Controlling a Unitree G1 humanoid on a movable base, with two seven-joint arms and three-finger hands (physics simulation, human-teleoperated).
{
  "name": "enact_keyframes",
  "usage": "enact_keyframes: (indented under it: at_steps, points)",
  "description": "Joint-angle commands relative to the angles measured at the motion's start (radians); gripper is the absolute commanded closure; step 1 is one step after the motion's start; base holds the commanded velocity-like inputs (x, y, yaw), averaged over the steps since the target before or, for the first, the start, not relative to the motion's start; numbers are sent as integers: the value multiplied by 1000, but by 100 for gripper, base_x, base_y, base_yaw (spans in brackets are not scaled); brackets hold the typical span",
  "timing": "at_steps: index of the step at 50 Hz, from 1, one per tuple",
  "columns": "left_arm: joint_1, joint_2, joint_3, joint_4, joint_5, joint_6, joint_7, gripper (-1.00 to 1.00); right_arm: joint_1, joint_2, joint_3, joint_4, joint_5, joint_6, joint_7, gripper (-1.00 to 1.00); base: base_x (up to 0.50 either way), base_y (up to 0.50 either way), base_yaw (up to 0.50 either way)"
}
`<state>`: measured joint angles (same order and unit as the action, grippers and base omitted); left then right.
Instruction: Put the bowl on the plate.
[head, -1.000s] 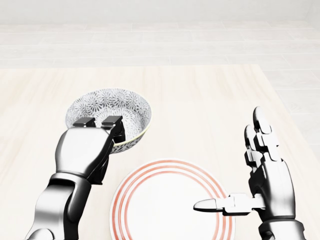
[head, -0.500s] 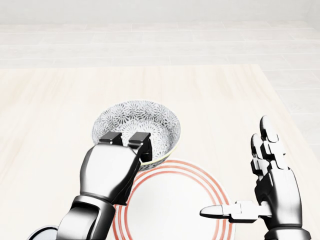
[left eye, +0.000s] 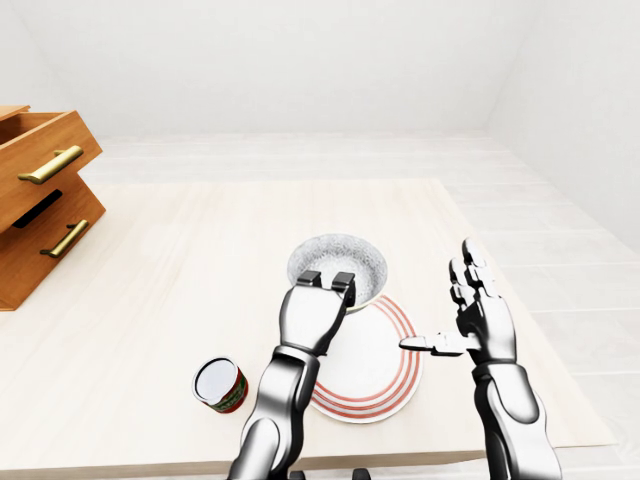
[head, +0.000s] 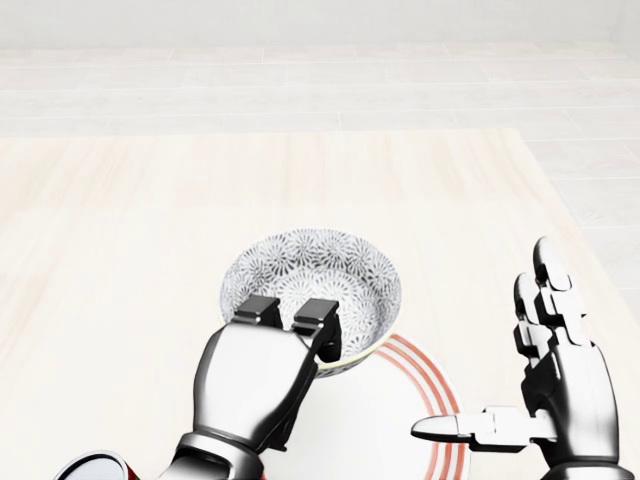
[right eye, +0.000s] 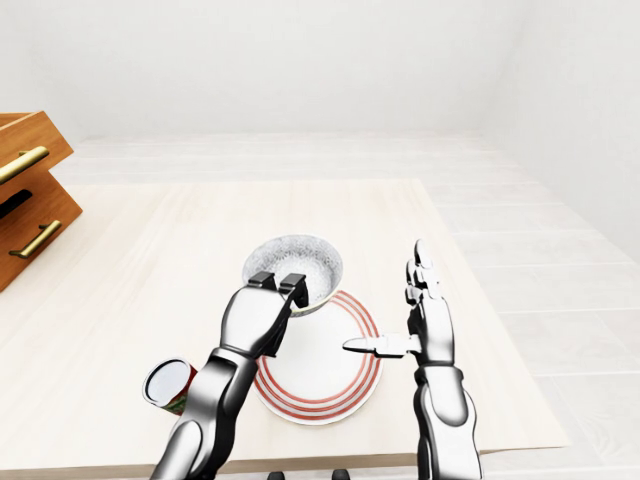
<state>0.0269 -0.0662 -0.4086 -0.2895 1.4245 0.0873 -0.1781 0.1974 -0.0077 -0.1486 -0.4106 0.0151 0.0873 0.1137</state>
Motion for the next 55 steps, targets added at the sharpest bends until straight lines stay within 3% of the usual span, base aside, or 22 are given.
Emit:
enact_keyframes:
  at_steps: [1,13,34,55]
  points:
    - [33,-3,-56,10,56,0,49,100,9,4,-11,1,3,0,8,-100,0,0,0]
    - [70,15,-108,42,47,0,96,100,17,9,-6,4,0,0,9,-100,0,0,0]
    - [95,45,-109,140,-13,0,184,100,-3,5,4,17,0,0,5,-100,0,0,0]
    - [136,63,-153,163,-29,0,233,100,-1,3,13,23,-4,0,4,-100,0,0,0]
